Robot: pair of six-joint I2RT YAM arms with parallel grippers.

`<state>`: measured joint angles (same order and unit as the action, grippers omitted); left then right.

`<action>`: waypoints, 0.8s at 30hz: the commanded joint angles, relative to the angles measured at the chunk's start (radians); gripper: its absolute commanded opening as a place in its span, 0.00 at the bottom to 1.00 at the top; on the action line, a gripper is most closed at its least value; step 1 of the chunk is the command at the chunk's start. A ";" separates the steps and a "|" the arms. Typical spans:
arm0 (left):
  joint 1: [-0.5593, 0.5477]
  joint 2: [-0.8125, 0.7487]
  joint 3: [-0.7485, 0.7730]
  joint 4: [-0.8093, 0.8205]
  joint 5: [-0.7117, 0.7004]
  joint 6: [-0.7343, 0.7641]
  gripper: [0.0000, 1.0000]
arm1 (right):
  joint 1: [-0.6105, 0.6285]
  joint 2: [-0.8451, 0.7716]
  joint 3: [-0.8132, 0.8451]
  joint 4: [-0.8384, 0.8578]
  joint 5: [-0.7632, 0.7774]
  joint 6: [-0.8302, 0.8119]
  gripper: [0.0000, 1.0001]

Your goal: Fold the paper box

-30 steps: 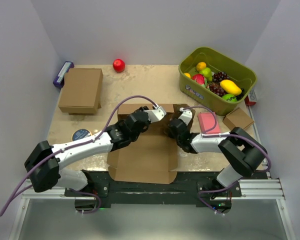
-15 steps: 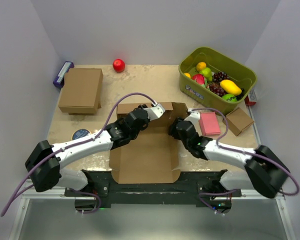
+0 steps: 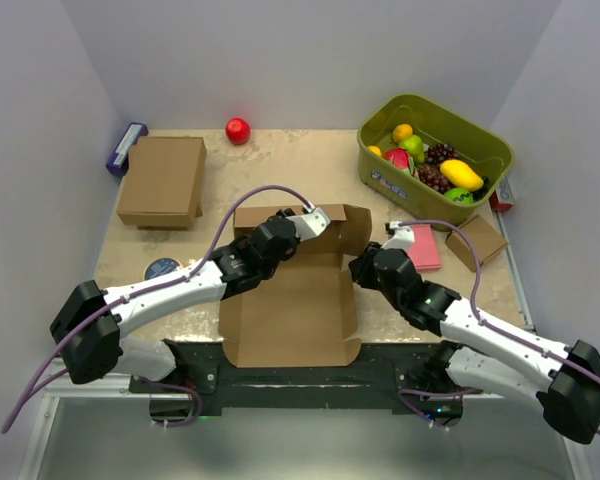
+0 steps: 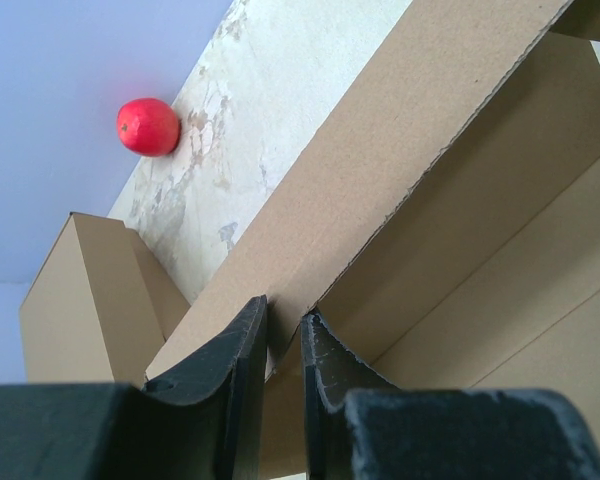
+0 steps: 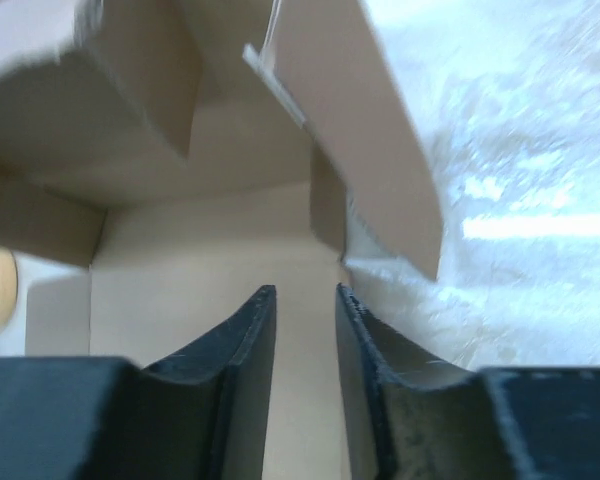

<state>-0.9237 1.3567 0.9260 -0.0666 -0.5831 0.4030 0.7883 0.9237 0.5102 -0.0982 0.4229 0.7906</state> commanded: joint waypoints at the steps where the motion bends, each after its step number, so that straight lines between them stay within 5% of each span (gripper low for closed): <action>1: 0.005 0.027 0.001 -0.082 0.042 -0.073 0.00 | 0.093 0.013 0.016 -0.021 -0.072 0.009 0.27; 9: 0.005 0.027 0.000 -0.085 0.040 -0.076 0.00 | 0.124 0.145 0.030 -0.113 -0.069 0.065 0.08; 24: 0.005 0.009 0.000 -0.087 0.048 -0.082 0.00 | 0.124 0.306 -0.065 -0.224 0.011 0.226 0.05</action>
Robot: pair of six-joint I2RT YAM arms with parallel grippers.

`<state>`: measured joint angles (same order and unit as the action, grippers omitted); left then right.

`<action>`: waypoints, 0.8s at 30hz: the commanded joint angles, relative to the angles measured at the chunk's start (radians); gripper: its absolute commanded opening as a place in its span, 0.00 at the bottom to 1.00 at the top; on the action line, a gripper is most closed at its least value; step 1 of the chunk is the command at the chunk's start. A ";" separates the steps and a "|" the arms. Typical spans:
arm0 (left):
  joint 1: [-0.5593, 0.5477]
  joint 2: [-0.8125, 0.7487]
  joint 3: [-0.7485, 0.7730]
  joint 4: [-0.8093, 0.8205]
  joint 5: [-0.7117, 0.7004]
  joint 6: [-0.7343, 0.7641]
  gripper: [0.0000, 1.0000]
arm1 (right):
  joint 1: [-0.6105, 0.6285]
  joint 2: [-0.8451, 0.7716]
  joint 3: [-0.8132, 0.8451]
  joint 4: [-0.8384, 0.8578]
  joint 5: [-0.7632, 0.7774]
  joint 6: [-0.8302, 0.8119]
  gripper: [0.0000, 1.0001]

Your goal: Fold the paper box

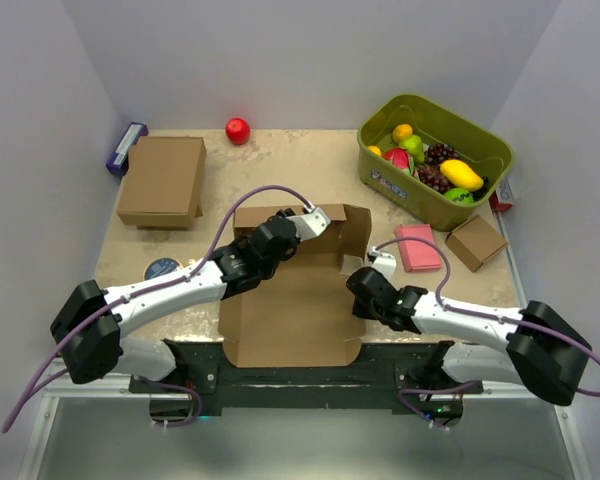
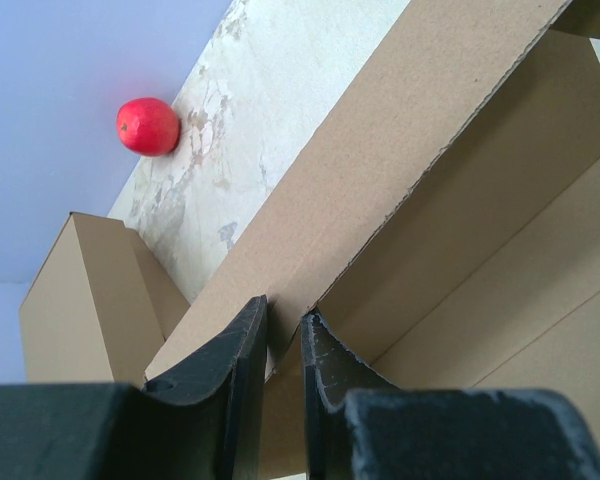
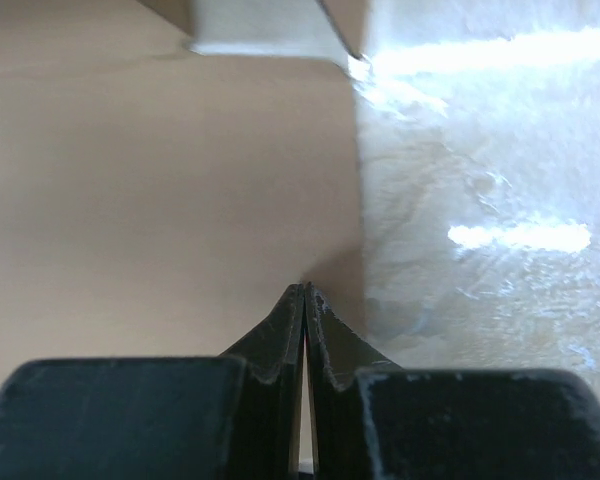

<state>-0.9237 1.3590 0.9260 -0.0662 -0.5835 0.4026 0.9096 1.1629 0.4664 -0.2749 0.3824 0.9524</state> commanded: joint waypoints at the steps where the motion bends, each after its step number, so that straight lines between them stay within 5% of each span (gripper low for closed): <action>1: 0.005 0.005 0.000 -0.087 0.050 -0.082 0.00 | 0.003 0.089 -0.014 -0.043 0.064 0.063 0.05; 7: 0.003 -0.003 -0.003 -0.089 0.056 -0.085 0.00 | 0.008 0.234 0.023 -0.023 0.038 0.071 0.05; 11: 0.003 -0.005 -0.006 -0.087 0.047 -0.085 0.00 | 0.012 0.172 0.061 -0.069 0.033 0.068 0.13; 13: 0.003 -0.003 -0.006 -0.087 0.042 -0.085 0.00 | 0.012 0.072 0.081 -0.095 0.024 0.049 0.22; 14: 0.005 -0.001 -0.004 -0.087 0.040 -0.087 0.00 | 0.012 0.040 0.110 -0.130 0.033 0.043 0.42; 17: 0.003 -0.006 -0.003 -0.089 0.037 -0.085 0.00 | -0.012 -0.066 0.181 -0.213 0.078 0.008 0.73; 24: 0.003 -0.015 -0.004 -0.090 0.036 -0.087 0.00 | -0.173 -0.132 0.219 -0.152 0.082 -0.165 0.80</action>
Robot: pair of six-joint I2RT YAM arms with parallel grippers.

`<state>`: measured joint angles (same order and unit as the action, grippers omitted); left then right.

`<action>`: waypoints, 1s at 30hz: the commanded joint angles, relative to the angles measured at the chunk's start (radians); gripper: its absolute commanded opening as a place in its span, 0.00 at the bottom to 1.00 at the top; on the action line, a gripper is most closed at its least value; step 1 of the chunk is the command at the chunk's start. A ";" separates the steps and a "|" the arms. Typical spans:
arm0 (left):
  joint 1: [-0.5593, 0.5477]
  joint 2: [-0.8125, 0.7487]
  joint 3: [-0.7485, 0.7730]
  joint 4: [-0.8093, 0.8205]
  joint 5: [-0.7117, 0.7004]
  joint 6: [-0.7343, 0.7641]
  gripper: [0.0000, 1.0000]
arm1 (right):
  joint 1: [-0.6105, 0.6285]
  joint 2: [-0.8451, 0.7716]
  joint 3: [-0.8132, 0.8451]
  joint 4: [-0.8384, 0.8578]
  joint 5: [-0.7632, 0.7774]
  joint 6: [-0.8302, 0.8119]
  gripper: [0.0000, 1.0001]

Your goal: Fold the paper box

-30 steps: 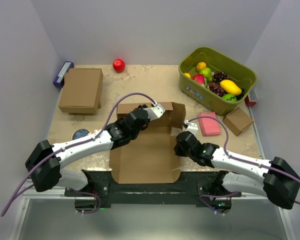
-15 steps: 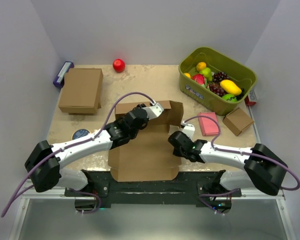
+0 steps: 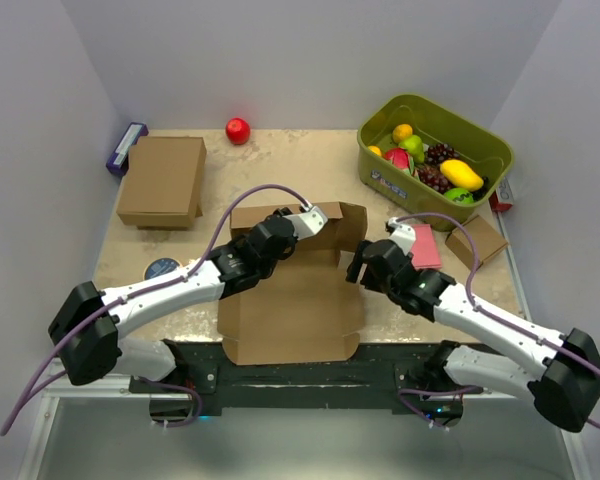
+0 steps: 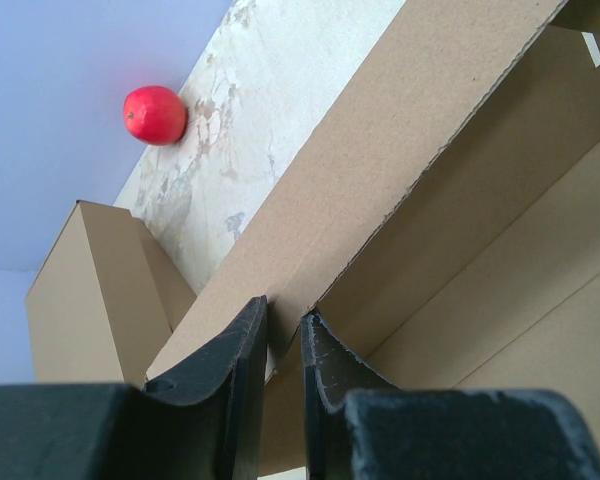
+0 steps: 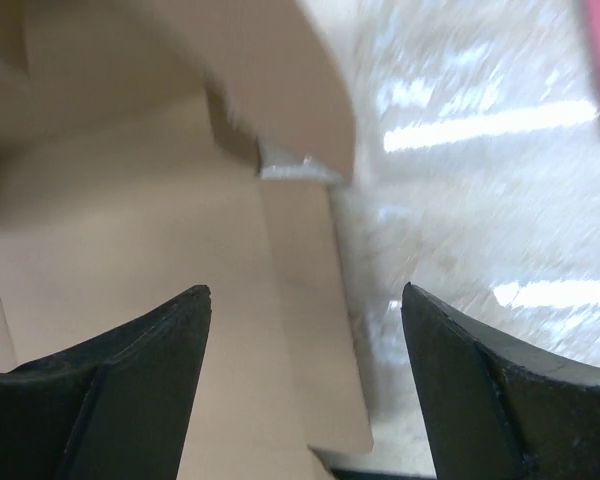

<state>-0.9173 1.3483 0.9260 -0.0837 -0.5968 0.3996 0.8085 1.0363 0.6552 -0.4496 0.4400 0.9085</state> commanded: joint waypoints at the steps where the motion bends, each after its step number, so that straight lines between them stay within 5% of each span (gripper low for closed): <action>1: -0.003 -0.006 -0.003 -0.074 0.051 -0.084 0.00 | -0.080 -0.001 0.031 0.047 0.019 -0.140 0.80; 13: -0.003 -0.008 -0.006 -0.074 0.054 -0.084 0.00 | -0.114 0.275 0.132 0.241 0.086 -0.287 0.67; 16: -0.003 -0.006 -0.007 -0.073 0.057 -0.082 0.00 | -0.115 0.309 0.152 0.244 0.098 -0.310 0.52; 20: -0.003 0.008 -0.004 -0.071 0.063 -0.084 0.00 | -0.114 0.289 0.190 0.215 0.109 -0.339 0.14; 24: -0.009 0.021 0.002 -0.079 0.069 -0.088 0.00 | -0.114 0.237 0.204 0.195 0.085 -0.359 0.03; 30: -0.022 0.034 0.000 -0.077 0.057 -0.085 0.00 | -0.112 0.240 0.259 0.135 0.010 -0.365 0.01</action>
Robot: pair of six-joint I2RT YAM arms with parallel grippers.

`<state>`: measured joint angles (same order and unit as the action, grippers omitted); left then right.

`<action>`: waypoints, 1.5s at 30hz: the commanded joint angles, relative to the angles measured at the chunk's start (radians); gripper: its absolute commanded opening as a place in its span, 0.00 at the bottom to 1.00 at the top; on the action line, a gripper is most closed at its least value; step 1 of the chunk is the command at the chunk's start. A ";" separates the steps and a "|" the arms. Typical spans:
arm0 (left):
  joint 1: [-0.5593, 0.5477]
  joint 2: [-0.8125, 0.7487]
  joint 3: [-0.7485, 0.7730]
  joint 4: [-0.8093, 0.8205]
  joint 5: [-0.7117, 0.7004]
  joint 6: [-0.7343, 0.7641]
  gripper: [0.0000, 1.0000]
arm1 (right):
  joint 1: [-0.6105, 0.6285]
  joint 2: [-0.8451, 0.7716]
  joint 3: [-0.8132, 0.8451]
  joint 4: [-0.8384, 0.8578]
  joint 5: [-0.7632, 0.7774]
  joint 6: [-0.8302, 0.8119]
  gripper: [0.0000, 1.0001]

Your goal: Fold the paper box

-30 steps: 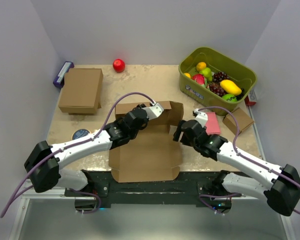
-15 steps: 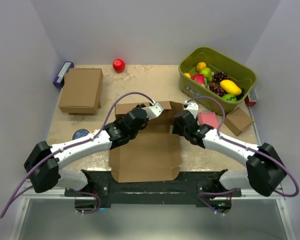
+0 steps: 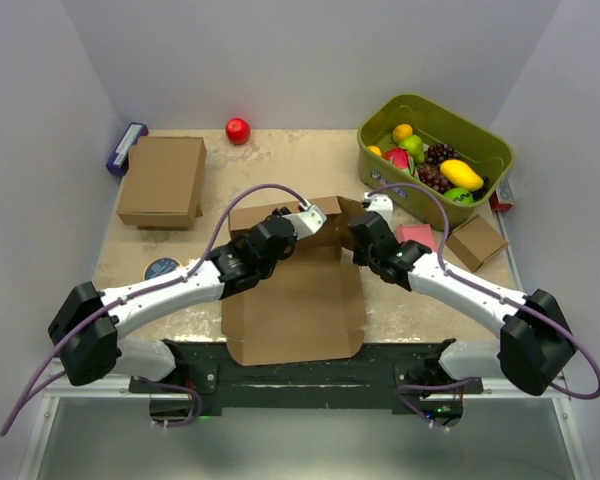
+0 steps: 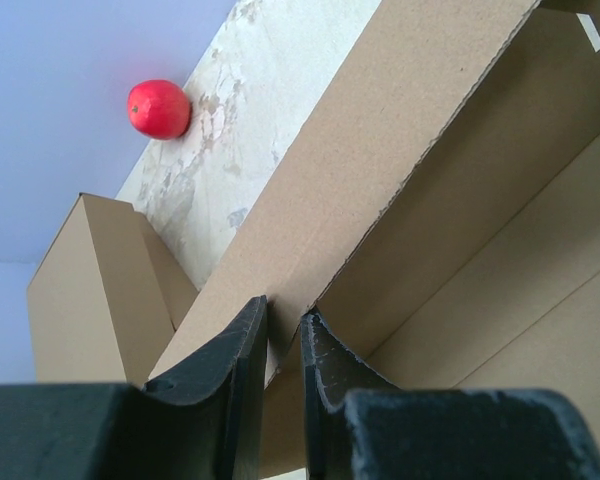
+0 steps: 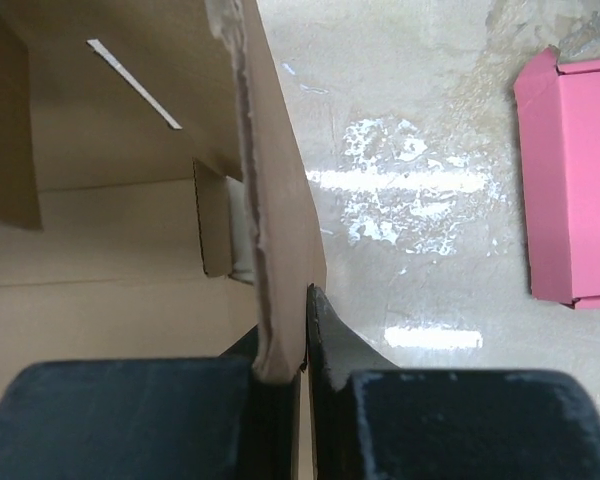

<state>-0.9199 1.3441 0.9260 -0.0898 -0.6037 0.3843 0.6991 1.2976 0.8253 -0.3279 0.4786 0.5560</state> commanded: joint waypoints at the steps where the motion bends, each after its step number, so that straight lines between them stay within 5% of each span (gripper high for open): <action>1: -0.022 0.041 0.000 -0.071 0.062 -0.067 0.00 | -0.003 -0.017 0.103 0.000 -0.044 -0.013 0.01; 12: -0.053 0.078 0.008 -0.074 0.033 -0.067 0.00 | 0.036 0.020 0.187 -0.082 -0.104 -0.005 0.02; 19: -0.053 0.044 0.010 -0.070 0.029 -0.084 0.02 | 0.043 0.014 0.120 -0.100 0.020 0.085 0.00; 24: -0.053 -0.043 0.008 -0.022 0.036 -0.087 0.46 | 0.045 -0.026 0.064 -0.063 0.058 0.142 0.00; 30: -0.053 -0.203 0.039 0.056 0.091 -0.123 0.67 | 0.043 -0.011 0.029 -0.030 0.054 0.176 0.00; 39: -0.152 -0.280 -0.047 0.159 0.254 -0.440 0.58 | 0.045 -0.032 -0.006 -0.007 0.090 0.252 0.00; 45: -0.264 -0.126 -0.283 0.482 0.337 -0.662 0.50 | 0.045 -0.032 -0.002 -0.005 0.095 0.266 0.00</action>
<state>-1.1484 1.1046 0.7479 0.1894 -0.3550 -0.0601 0.7395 1.2999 0.8177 -0.3912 0.5301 0.7742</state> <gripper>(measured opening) 0.519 0.026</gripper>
